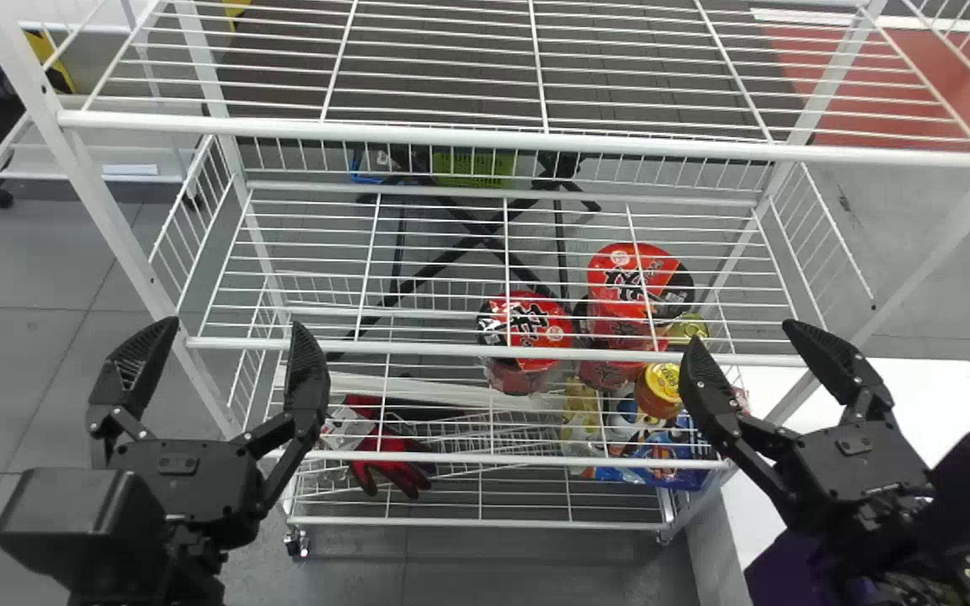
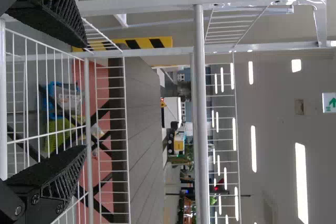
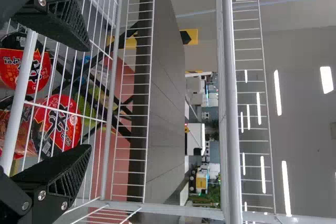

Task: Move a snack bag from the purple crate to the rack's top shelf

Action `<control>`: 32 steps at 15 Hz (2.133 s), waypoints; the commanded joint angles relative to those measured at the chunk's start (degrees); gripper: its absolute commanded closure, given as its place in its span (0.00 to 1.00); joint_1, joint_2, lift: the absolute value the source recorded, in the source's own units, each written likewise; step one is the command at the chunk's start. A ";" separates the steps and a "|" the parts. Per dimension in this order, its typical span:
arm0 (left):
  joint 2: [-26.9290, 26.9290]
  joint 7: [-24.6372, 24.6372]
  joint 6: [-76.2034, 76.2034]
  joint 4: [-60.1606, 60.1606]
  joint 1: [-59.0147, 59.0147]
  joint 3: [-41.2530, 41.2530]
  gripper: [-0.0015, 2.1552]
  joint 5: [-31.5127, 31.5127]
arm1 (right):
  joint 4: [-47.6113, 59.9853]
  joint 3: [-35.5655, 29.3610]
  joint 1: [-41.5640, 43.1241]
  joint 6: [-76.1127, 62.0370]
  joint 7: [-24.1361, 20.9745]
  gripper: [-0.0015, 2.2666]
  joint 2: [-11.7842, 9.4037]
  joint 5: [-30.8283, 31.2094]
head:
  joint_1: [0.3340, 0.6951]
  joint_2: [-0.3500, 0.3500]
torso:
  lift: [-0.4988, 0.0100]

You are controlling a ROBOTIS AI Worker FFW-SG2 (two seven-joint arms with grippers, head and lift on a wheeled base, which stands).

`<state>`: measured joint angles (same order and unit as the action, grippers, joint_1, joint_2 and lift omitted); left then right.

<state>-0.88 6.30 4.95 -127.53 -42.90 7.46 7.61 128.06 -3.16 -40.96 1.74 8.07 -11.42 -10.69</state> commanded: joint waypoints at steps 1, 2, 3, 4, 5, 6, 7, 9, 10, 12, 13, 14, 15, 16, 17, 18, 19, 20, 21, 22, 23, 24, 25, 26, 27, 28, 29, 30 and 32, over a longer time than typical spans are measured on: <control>0.00 0.03 0.01 0.00 0.01 -0.08 0.06 -0.05 | 0.00 -0.09 0.00 -0.02 0.02 0.08 0.00 0.06 | 1.00 0.42 | 0.36; 0.00 0.03 0.01 0.00 0.01 0.01 0.06 -0.05 | 0.00 -0.18 0.00 0.16 0.02 0.08 0.00 0.06 | 1.00 0.42 | 0.35; 0.00 0.03 0.01 0.00 0.01 0.10 0.06 -0.14 | 0.00 -0.18 -0.09 0.16 0.02 0.08 0.00 0.06 | 1.00 0.41 | 0.34; 0.00 0.03 0.01 0.00 0.01 0.10 0.06 -0.05 | 0.00 -0.18 -0.09 0.16 0.02 0.08 0.00 0.06 | 1.00 0.41 | 0.34; 0.00 0.03 0.01 0.00 0.01 0.18 0.06 -0.05 | 0.00 -0.18 -0.09 0.16 0.02 0.08 0.00 0.06 | 1.00 0.41 | 0.33; 0.00 0.03 0.01 0.00 0.01 0.18 0.06 -0.05 | 0.00 -0.18 -0.09 0.16 0.11 0.08 0.00 0.06 | 1.00 0.41 | 0.32; 0.00 0.03 0.01 0.00 0.01 0.18 0.06 -0.05 | 0.00 -0.18 -0.09 0.16 0.11 0.08 0.00 0.06 | 1.00 0.41 | 0.31; 0.00 0.12 0.01 0.09 0.09 0.18 0.06 -0.14 | 0.00 -0.18 0.00 0.16 0.02 0.08 0.00 0.06 | 1.00 0.41 | 0.30; 0.00 0.38 0.01 0.17 0.09 0.18 0.06 -0.14 | 0.00 -0.18 0.00 0.16 0.11 0.08 0.00 0.06 | 1.00 0.41 | 0.29; 0.00 0.38 0.01 0.26 0.09 0.18 0.06 -0.23 | 0.00 -0.09 0.09 0.16 0.11 0.08 0.00 0.06 | 1.00 0.41 | 0.27; 0.00 0.38 0.18 0.35 0.09 0.18 0.06 -0.23 | 0.00 -0.18 0.09 0.16 0.11 0.08 0.00 0.06 | 1.00 0.41 | 0.27; 0.00 0.56 0.18 0.44 0.09 0.18 0.06 -0.23 | -0.09 -0.09 0.00 0.16 0.11 0.08 0.00 0.06 | 1.00 0.41 | 0.26; 0.00 0.56 0.18 0.53 0.09 0.27 0.06 -0.23 | -0.09 -0.09 0.00 -0.02 0.02 0.08 0.00 0.06 | 1.00 0.41 | 0.25; 0.00 0.47 0.18 0.53 0.09 0.27 0.06 -0.23 | -0.18 -0.09 0.00 -0.02 0.02 0.08 0.00 0.06 | 1.00 0.41 | 0.24; 0.00 0.47 0.18 0.44 0.09 0.36 0.06 -0.23 | -0.18 -0.09 0.00 -0.02 0.02 0.08 0.00 0.06 | 1.00 0.41 | 0.23; 0.00 0.47 0.18 0.44 0.09 0.36 0.06 -0.23 | -0.18 -0.18 0.00 -0.02 0.02 0.08 0.00 0.06 | 1.00 0.41 | 0.23; 0.00 0.56 0.18 0.35 0.09 0.36 0.06 -0.23 | -0.09 -0.18 0.09 -0.02 0.02 0.08 0.00 0.06 | 1.00 0.41 | 0.22; 0.00 0.56 0.18 0.35 0.09 0.36 0.06 -0.23 | -0.09 -0.27 0.09 -0.02 0.02 0.08 0.00 0.06 | 1.00 0.41 | 0.21; 0.00 0.56 0.18 0.35 0.09 0.36 0.06 -0.23 | -0.18 -0.27 0.09 -0.02 0.02 0.08 0.00 0.06 | 1.00 0.41 | 0.20; 0.00 0.56 0.18 0.44 0.09 0.36 0.06 -0.23 | -0.18 -0.27 0.09 -0.02 0.02 0.08 0.00 0.06 | 1.00 0.41 | 0.20; 0.00 0.56 0.18 0.44 0.09 0.36 0.06 -0.23 | -0.09 -0.27 0.09 -0.02 0.02 0.08 0.00 0.06 | 1.00 0.41 | 0.19; 0.00 0.56 0.18 0.44 0.09 0.36 0.06 -0.23 | -0.18 -0.27 0.09 -0.02 0.02 0.08 0.00 0.06 | 1.00 0.41 | 0.18; 0.00 0.56 0.18 0.53 0.09 0.36 0.06 -0.23 | -0.09 -0.18 0.09 0.16 0.02 0.08 0.00 0.06 | 1.00 0.41 | 0.17; 0.00 0.56 0.18 0.53 0.18 0.36 0.06 -0.23 | -0.09 -0.18 0.09 0.16 0.02 0.08 0.00 0.15 | 1.00 0.41 | 0.16; 0.00 0.56 0.18 0.61 0.27 0.36 0.06 -0.23 | -0.09 -0.09 0.09 0.16 0.02 0.08 0.09 0.59 | 1.00 0.41 | 0.16; 0.00 0.56 0.01 0.79 0.36 0.36 0.06 -0.14 | 0.00 -0.09 0.09 0.16 0.02 0.08 0.09 0.67 | 1.00 0.41 | 0.15; 0.00 0.56 0.01 1.05 0.45 0.36 0.06 -0.14 | 0.00 -0.09 0.09 0.16 -0.07 0.08 0.09 0.67 | 1.00 0.41 | 0.14; 0.00 0.56 0.18 1.14 0.53 0.36 0.06 -0.14 | 0.00 -0.09 0.18 0.16 -0.07 0.08 0.09 0.67 | 1.00 0.41 | 0.13; 0.00 0.56 0.01 1.14 0.53 0.36 0.06 -0.05 | 0.09 0.00 0.18 0.16 -0.07 0.08 0.09 0.76 | 1.00 0.41 | 0.12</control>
<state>-0.88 6.85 4.98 -126.42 -42.38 7.82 7.52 128.10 -3.21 -40.79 1.87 8.01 -11.34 -9.97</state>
